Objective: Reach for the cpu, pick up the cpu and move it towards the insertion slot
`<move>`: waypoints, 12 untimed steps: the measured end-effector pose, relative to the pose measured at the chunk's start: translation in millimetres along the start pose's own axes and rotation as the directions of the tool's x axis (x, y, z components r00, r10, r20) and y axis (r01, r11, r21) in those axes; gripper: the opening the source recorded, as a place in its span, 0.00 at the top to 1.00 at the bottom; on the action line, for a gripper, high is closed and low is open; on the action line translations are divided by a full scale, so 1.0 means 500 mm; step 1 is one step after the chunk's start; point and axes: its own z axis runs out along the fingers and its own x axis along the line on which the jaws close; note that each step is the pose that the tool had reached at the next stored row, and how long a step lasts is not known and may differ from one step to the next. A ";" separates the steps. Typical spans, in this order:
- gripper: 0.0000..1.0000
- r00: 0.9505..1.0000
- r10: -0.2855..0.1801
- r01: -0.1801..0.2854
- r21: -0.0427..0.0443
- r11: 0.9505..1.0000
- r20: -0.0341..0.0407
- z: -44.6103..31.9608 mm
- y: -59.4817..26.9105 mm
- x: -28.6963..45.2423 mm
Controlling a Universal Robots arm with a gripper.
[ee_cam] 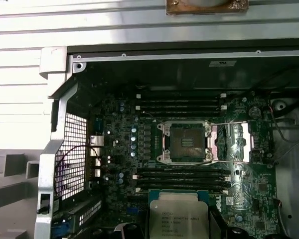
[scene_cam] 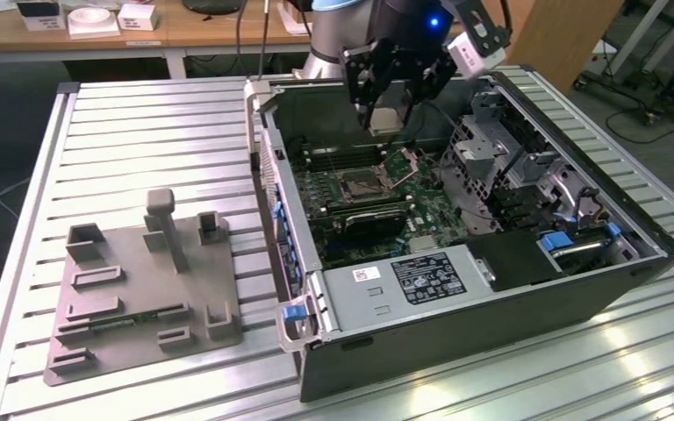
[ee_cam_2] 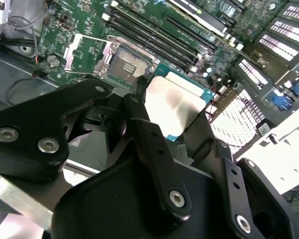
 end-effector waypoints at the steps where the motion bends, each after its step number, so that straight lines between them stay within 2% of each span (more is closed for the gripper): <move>1: 0.46 1.000 0.000 0.000 0.000 1.000 0.000 0.000 0.001 -0.002; 12: 0.46 1.000 0.000 0.000 0.000 1.000 0.000 0.001 0.007 -0.021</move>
